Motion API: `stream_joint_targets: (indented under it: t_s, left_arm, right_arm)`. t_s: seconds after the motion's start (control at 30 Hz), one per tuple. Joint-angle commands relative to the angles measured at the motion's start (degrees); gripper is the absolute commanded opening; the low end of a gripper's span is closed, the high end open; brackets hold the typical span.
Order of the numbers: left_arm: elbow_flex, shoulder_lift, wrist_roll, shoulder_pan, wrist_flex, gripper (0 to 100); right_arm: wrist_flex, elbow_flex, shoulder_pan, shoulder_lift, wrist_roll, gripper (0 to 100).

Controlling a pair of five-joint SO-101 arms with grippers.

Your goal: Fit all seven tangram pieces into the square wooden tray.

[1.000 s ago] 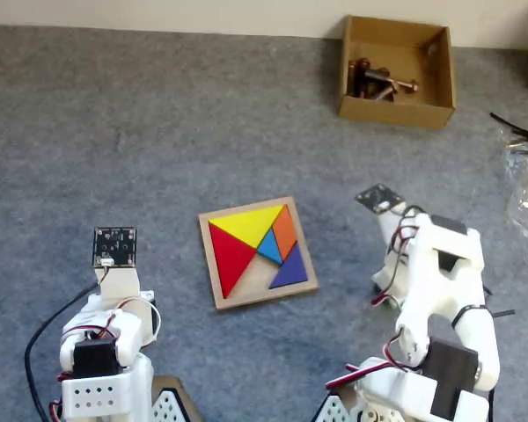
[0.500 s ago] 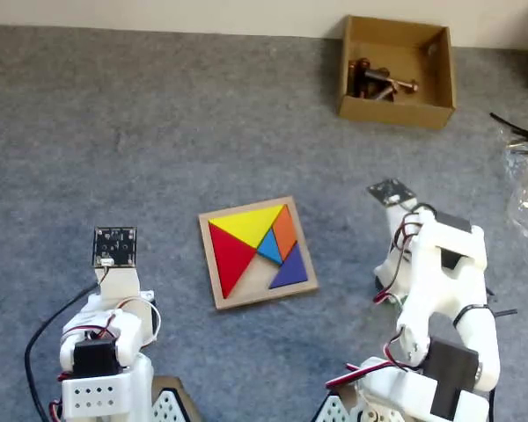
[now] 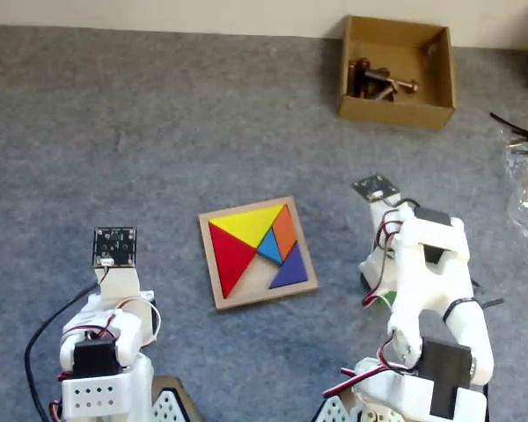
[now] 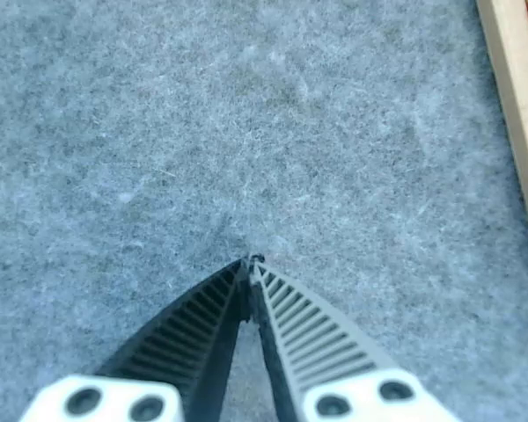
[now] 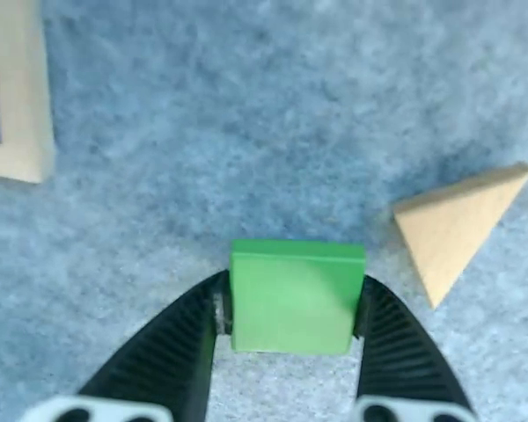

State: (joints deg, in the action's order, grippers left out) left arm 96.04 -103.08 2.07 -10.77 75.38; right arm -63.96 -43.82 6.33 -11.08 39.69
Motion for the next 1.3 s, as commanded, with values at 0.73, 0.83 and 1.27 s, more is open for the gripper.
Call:
stream_joint_targets:
  t_s: [0.73,0.83,1.27]
  left_arm:
    - [1.2,0.4,0.1,-0.5,0.4,0]
    - [1.2,0.4,0.1,-0.5,0.4,0]
    - [1.2,0.4,0.1,-0.5,0.4,0]
  right_arm:
    - [-8.0,17.2,-27.4,-1.7,-13.9,14.9]
    - [-8.0,17.7,-33.3,-1.7,-15.0,14.9]
    - [-8.0,24.5,-40.7,1.1,-17.5,14.9]
